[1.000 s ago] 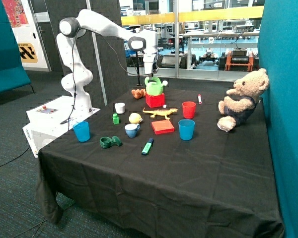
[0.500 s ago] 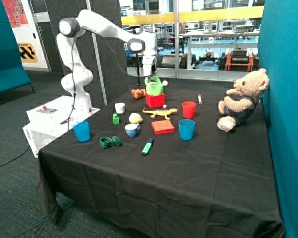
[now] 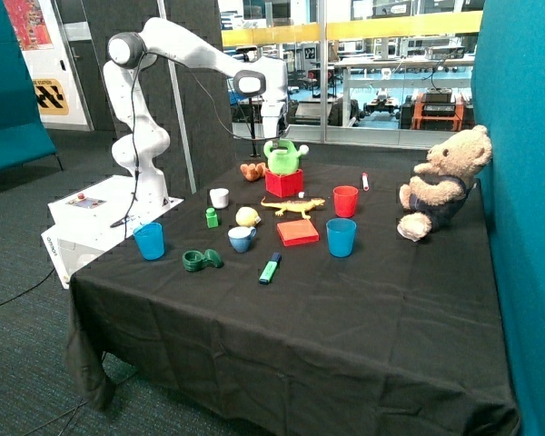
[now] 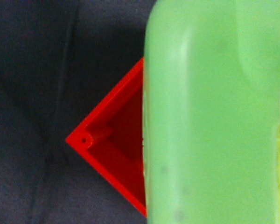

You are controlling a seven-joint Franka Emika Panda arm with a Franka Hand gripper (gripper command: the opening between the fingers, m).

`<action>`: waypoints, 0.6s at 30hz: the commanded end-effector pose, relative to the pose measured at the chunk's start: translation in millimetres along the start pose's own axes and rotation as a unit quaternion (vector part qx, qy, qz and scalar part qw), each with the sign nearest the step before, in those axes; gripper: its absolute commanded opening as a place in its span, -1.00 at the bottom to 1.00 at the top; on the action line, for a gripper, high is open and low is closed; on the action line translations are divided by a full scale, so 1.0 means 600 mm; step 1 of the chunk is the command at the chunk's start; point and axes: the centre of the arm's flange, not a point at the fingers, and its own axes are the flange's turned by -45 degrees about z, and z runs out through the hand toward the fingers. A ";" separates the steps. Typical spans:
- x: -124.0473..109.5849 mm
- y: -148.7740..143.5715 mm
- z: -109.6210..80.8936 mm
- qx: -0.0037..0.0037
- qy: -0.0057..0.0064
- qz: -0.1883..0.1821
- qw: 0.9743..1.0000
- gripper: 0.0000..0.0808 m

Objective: Put the ball in the red pot

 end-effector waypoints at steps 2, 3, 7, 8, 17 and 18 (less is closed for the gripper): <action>0.011 -0.012 -0.008 0.001 -0.004 -0.008 1.000 -1.00; 0.011 -0.012 -0.009 0.001 -0.004 -0.008 1.000 -1.00; 0.012 -0.011 -0.019 0.001 -0.004 -0.008 1.000 -1.00; 0.012 -0.011 -0.022 0.001 -0.004 -0.009 1.000 -1.00; 0.008 -0.010 -0.034 0.001 -0.004 -0.009 1.000 -1.00; 0.007 -0.011 -0.034 0.001 -0.004 -0.007 1.000 -1.00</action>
